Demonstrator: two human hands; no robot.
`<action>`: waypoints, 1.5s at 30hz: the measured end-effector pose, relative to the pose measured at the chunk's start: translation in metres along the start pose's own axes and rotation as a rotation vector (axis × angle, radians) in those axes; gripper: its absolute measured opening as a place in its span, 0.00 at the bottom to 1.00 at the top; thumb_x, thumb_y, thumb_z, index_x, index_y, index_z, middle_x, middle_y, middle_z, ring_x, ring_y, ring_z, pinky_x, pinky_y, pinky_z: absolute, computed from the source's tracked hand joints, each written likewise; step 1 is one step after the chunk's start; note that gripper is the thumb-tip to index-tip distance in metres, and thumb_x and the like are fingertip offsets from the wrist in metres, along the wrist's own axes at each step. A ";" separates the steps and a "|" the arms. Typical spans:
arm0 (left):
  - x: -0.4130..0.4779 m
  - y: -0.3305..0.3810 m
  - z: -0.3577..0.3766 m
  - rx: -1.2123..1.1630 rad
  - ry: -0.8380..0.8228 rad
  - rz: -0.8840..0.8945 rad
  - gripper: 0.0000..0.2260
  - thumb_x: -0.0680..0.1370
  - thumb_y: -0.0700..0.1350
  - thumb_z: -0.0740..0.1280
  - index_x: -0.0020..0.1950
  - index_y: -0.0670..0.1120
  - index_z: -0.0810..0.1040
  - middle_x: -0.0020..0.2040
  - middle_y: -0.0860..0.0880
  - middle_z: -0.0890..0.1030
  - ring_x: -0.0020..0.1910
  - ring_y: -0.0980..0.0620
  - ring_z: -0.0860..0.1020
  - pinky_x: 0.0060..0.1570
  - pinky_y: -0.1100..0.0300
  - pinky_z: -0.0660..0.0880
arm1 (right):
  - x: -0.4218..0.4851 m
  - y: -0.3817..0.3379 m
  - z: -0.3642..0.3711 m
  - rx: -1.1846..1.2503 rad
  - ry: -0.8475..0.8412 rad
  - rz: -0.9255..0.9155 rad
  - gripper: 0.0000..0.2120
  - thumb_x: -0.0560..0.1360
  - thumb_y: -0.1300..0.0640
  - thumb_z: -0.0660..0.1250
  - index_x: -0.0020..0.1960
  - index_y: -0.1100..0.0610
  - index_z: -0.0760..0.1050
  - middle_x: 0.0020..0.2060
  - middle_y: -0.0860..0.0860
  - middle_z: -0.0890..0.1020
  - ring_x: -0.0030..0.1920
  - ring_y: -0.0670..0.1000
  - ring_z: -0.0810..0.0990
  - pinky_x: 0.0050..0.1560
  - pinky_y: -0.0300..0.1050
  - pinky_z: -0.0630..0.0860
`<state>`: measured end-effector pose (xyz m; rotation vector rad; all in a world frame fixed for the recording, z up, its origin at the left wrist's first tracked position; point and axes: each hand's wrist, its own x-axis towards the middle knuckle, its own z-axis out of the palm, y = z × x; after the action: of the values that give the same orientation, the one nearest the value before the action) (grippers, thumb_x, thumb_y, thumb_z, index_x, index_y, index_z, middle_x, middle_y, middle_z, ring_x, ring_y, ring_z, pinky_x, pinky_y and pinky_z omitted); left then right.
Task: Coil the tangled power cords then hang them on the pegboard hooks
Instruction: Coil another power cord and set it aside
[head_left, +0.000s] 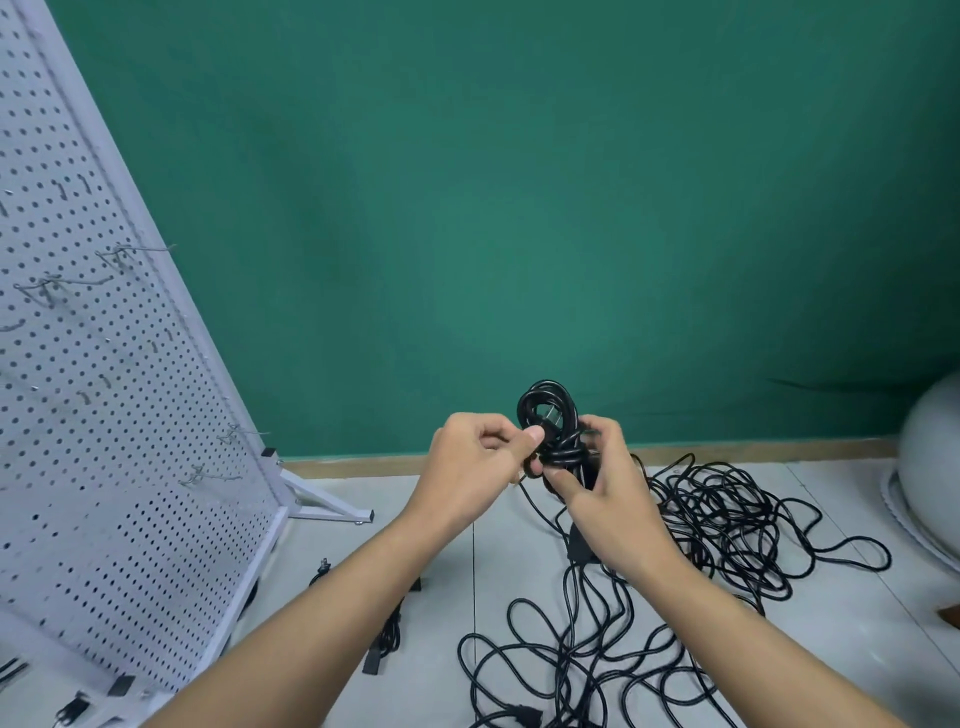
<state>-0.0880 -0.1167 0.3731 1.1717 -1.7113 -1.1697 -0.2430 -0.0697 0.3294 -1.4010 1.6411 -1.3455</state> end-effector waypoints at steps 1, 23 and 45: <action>0.000 0.000 -0.001 -0.014 -0.018 -0.046 0.14 0.80 0.48 0.71 0.37 0.42 0.82 0.35 0.47 0.86 0.32 0.52 0.77 0.39 0.59 0.75 | 0.000 0.003 0.000 0.014 -0.013 0.012 0.24 0.76 0.60 0.75 0.66 0.48 0.68 0.58 0.46 0.81 0.61 0.47 0.80 0.63 0.45 0.74; -0.001 0.004 -0.002 0.272 0.026 -0.077 0.15 0.79 0.51 0.70 0.37 0.44 0.85 0.28 0.55 0.82 0.24 0.65 0.72 0.29 0.72 0.64 | 0.002 -0.012 -0.010 0.454 0.025 0.113 0.08 0.75 0.67 0.74 0.53 0.60 0.85 0.48 0.53 0.89 0.52 0.52 0.87 0.56 0.42 0.82; 0.002 -0.046 -0.024 -0.018 -0.135 -0.048 0.08 0.81 0.46 0.71 0.43 0.47 0.83 0.44 0.44 0.87 0.47 0.40 0.84 0.55 0.45 0.80 | -0.002 -0.016 -0.009 -0.164 -0.066 -0.171 0.10 0.71 0.60 0.80 0.51 0.52 0.87 0.41 0.43 0.86 0.40 0.42 0.82 0.45 0.30 0.75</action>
<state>-0.0541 -0.1323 0.3375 1.1511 -1.7773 -1.3173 -0.2454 -0.0634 0.3465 -1.6977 1.6502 -1.2657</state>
